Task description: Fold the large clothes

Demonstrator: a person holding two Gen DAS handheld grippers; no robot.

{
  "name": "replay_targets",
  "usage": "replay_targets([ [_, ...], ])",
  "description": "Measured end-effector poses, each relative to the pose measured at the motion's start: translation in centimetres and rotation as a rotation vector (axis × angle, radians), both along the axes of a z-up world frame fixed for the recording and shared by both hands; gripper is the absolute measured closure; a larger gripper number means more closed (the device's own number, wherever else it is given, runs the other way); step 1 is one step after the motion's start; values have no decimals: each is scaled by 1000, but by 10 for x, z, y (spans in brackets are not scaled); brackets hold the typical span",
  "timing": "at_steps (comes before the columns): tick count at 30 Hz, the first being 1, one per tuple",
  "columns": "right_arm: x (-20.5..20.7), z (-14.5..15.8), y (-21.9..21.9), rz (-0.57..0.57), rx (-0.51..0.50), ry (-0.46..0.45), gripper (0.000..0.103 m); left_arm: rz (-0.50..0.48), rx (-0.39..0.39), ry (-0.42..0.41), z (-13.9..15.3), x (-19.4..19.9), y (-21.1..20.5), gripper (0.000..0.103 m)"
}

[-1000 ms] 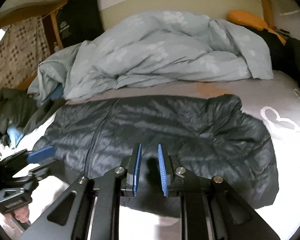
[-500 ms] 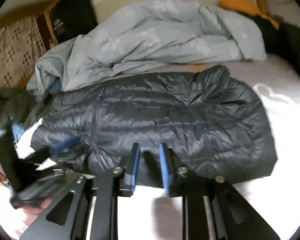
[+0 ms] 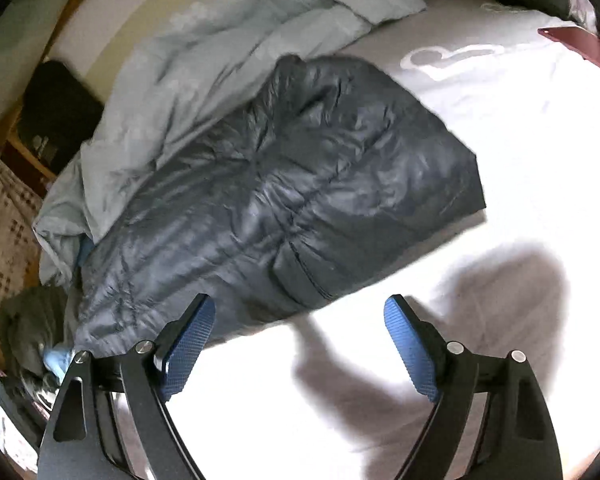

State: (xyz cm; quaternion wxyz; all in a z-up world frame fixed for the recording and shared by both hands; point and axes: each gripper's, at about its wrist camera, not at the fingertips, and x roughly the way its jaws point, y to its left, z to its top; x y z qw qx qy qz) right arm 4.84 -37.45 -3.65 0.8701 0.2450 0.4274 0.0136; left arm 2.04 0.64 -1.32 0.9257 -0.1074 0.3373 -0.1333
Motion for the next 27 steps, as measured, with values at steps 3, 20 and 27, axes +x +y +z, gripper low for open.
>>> replay_targets([
  [3, 2, -4, 9, 8, -40, -2, 16, 23, 56, -14, -6, -2, -9, 14],
  [20, -4, 19, 71, 81, -393, -131, 16, 138, -28, 113, -34, 20, 22, 1],
  [27, -8, 20, 73, 113, -403, -128, 16, 139, 11, 103, -36, 19, 17, 1],
])
